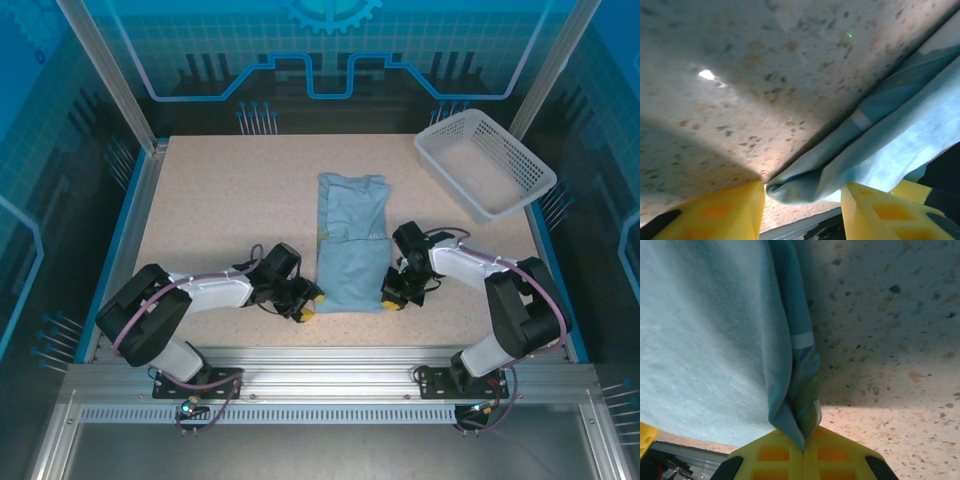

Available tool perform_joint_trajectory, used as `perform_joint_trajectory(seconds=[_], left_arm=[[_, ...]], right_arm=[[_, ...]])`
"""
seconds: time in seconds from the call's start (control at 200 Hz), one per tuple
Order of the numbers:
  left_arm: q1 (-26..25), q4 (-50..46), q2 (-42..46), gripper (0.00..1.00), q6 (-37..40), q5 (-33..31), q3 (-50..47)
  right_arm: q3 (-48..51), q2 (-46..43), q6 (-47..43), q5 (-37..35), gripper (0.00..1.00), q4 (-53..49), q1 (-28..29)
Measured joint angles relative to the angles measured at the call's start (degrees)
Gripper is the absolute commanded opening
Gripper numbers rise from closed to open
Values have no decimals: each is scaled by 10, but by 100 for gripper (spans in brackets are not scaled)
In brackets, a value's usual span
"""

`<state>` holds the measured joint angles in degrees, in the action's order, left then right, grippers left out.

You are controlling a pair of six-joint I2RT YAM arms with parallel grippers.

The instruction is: Fold and stack the t-shirts

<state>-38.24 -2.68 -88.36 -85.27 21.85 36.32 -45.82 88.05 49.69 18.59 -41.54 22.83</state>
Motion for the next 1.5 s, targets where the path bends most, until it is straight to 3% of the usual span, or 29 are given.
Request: perform_joint_trajectory(seconds=[0.205,0.375,0.725,0.97,1.11,1.286,1.501], left_arm=[[-4,-10,-43,29,0,1,38],[-11,-28,-81,0,11,0,81],[-14,-136,-46,0,76,4,112],[-16,-176,87,0,98,52,98],[-16,-176,149,0,76,61,102],[1,-175,161,0,34,61,123],[84,-170,104,0,10,66,217]], right_arm=[[1,1,-2,-2,0,2,-1],[1,1,-6,-2,0,2,-8],[-8,-30,-39,0,0,-42,-11],[-21,-140,-49,35,0,-143,2],[-92,-179,-29,55,0,-201,2],[-201,-167,0,66,0,-250,-4],[-294,-81,29,93,0,-260,-63]])
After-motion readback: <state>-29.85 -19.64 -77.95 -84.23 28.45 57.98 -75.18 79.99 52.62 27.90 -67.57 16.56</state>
